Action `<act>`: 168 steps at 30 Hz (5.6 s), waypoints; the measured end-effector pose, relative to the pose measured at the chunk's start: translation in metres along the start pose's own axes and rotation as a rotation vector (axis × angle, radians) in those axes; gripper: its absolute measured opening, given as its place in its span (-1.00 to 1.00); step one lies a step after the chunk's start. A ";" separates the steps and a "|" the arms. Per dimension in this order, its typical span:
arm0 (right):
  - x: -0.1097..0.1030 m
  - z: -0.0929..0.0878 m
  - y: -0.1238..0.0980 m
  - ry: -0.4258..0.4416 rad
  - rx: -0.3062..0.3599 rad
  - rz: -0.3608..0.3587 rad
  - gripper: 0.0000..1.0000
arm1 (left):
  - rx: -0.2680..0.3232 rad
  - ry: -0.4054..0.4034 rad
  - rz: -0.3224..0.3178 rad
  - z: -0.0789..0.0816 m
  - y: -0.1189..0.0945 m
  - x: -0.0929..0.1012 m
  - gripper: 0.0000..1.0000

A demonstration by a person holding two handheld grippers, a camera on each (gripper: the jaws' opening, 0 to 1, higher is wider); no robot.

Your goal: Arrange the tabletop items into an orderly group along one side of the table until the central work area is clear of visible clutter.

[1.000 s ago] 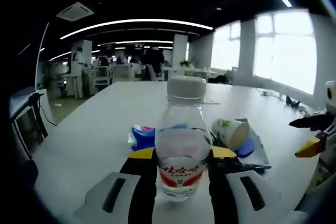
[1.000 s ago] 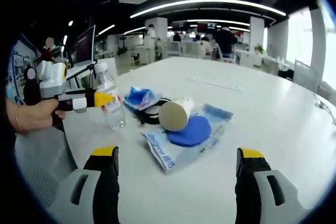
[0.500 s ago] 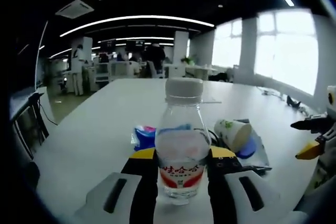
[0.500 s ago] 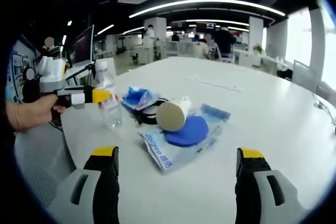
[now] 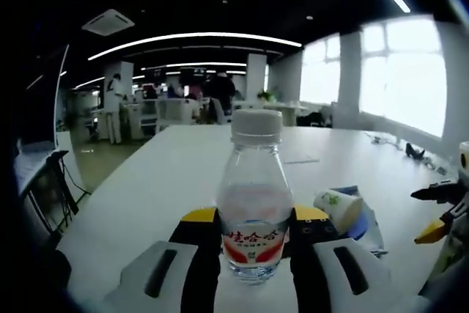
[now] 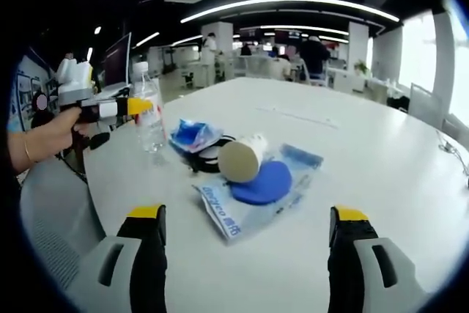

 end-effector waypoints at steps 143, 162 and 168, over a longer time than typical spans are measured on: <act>0.009 0.029 0.090 -0.094 0.017 0.090 0.04 | 0.062 0.163 -0.163 0.018 0.133 -0.045 1.00; 0.003 0.036 0.100 -0.283 0.033 0.091 -0.45 | 0.046 0.218 -0.302 0.006 0.089 -0.009 1.00; 0.006 0.039 0.106 -0.315 0.051 0.077 -0.49 | 0.037 0.224 -0.321 0.002 0.082 -0.003 1.00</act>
Point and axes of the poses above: the point that each gripper's makers call its tool centre point, and the gripper's own axes: y roughly forward along the fingers, x roughly to its right, z roughly out of its top, the point moved 1 cm from there along -y, roughly backward along the fingers
